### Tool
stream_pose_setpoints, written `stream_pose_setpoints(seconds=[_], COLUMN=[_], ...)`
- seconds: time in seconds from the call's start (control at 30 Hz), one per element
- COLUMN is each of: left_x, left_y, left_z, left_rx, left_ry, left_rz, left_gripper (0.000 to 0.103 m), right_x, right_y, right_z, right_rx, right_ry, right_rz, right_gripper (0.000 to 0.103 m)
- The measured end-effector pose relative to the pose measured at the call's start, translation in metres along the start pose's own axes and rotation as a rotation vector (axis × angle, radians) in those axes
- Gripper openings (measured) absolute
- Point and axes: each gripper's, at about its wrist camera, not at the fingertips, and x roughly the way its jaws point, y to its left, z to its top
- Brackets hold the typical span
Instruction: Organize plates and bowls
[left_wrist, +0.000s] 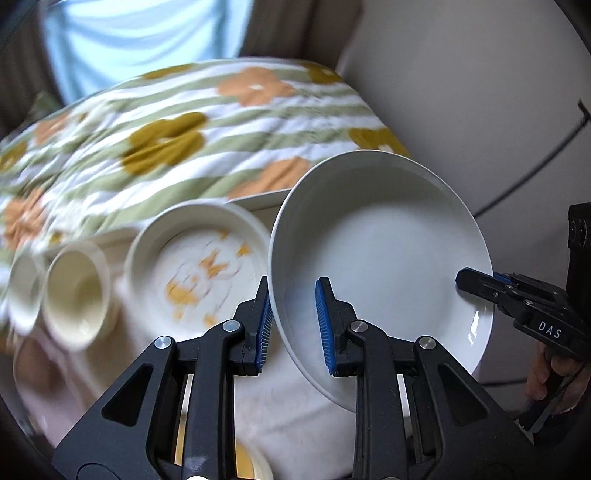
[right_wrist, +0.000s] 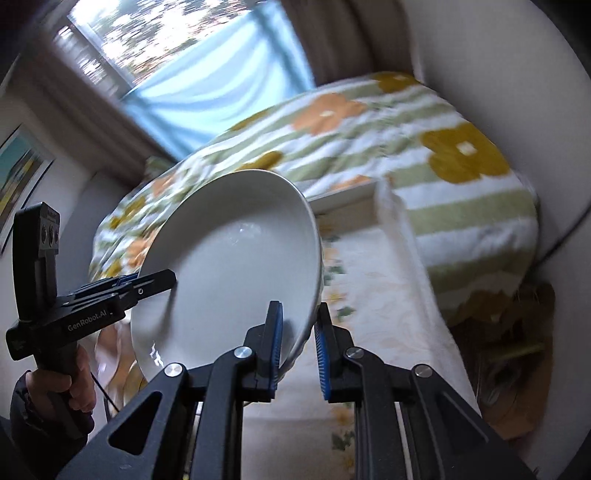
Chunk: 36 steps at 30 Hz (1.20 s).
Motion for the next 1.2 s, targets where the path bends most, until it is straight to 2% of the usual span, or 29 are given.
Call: stream_pose_setpoints(seconds=[0.17,0.3,0.53,0.7,0.8,1.1,1.2], left_x=[-0.044,-0.073,-0.086,-0.072,-0.060,-0.029,-0.023], left_y=[0.030,0.063,0.117,0.147,0.154,0.159,0.156], left_z=[-0.051,-0.103,-0.187,-0.222,-0.233,-0.236,-0.235], left_rx=[-0.135,-0.255,-0.393,-0.451,-0.442,-0.389,-0.360], left_ry=[-0.041,-0.046,-0.017,0.019,0.037,0.069,0.077], left_rz=[0.083,0.143,0.191,0.176,0.179,0.188,0.219], left_gripper=[0.020,0.020,0.020,0.020,0.020,0.020,0.020], right_x=[0.003,0.021,0.066,0.095,0.108,0.121,0.122], right_y=[0.040,0.077,0.128,0.150,0.159,0.161,0.161], right_z=[-0.013,-0.033,-0.081,-0.109,-0.119,-0.132,-0.133], right_rx=[-0.147,-0.243,-0.345,-0.374,-0.403,-0.428,-0.434], right_ry=[0.046,0.114,0.227,0.276,0.279,0.276,0.271], right_rz=[0.094,0.157,0.224,0.209,0.179,0.079,0.063], right_gripper=[0.016,0.016,0.016,0.016,0.016,0.016,0.016])
